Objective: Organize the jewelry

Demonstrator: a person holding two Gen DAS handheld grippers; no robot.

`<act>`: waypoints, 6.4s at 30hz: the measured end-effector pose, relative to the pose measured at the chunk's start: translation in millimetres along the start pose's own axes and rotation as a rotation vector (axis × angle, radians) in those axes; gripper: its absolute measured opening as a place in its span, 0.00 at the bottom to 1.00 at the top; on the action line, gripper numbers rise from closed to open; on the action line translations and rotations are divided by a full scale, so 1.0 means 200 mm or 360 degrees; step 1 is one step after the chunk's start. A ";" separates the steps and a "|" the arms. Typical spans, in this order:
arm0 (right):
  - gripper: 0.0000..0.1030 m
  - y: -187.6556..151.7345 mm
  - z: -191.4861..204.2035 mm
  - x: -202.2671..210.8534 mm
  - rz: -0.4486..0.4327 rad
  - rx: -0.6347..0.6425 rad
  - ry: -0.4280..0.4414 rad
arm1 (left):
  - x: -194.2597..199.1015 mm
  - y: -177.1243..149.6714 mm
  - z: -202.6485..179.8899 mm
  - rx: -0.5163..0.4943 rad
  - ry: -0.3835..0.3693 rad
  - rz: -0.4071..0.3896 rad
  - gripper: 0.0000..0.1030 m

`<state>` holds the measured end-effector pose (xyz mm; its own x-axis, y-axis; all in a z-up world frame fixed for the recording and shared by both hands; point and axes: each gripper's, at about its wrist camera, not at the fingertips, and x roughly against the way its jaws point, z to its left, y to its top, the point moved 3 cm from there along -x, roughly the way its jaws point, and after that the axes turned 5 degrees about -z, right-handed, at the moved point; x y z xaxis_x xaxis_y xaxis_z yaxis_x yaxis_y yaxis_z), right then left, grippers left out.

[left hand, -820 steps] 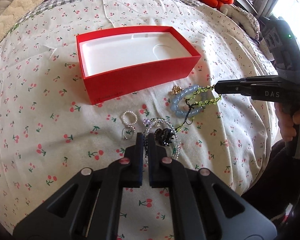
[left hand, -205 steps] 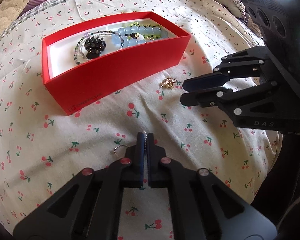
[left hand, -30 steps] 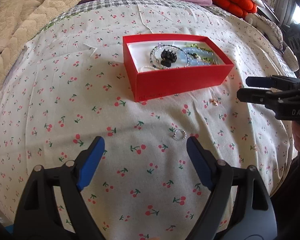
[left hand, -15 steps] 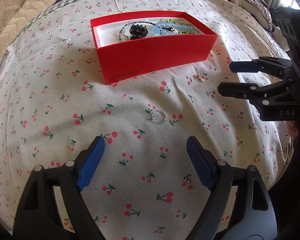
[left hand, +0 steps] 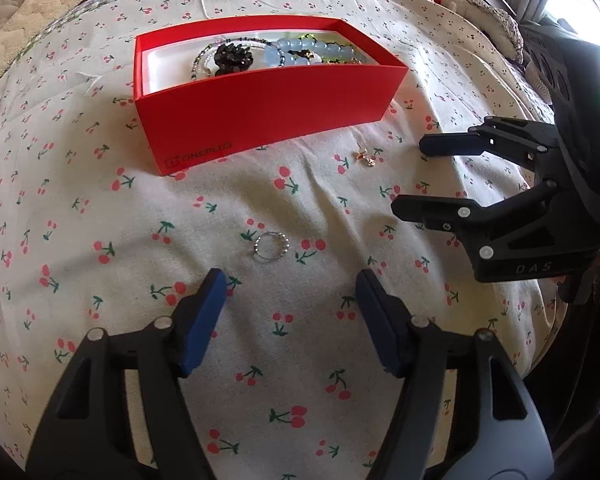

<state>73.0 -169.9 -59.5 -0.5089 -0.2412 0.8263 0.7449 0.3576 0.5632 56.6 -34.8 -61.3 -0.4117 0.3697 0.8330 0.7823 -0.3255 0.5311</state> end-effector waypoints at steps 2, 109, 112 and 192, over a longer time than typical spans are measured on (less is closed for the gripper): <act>0.70 0.00 0.00 -0.01 0.0001 0.0009 0.0001 | -0.01 0.01 0.01 0.0015 -0.0005 -0.0007 0.55; 0.10 0.53 -0.04 0.21 -0.0309 -0.0252 0.0173 | 0.16 0.52 0.16 0.0044 0.0129 -0.0360 0.20; 0.10 0.57 -0.05 0.16 -0.0290 -0.0290 0.0184 | 0.13 0.56 0.21 0.0091 0.0139 -0.0371 0.20; 1.00 0.07 0.10 0.25 0.0047 -0.0396 -0.0394 | 0.37 -0.02 0.17 0.0547 0.0593 -0.0195 0.99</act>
<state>49.6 -157.9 -9.6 -0.5522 0.0029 0.8337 0.8276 0.1229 0.5477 39.4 22.4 -6.8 -0.5992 0.0322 0.8000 0.8006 0.0284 0.5985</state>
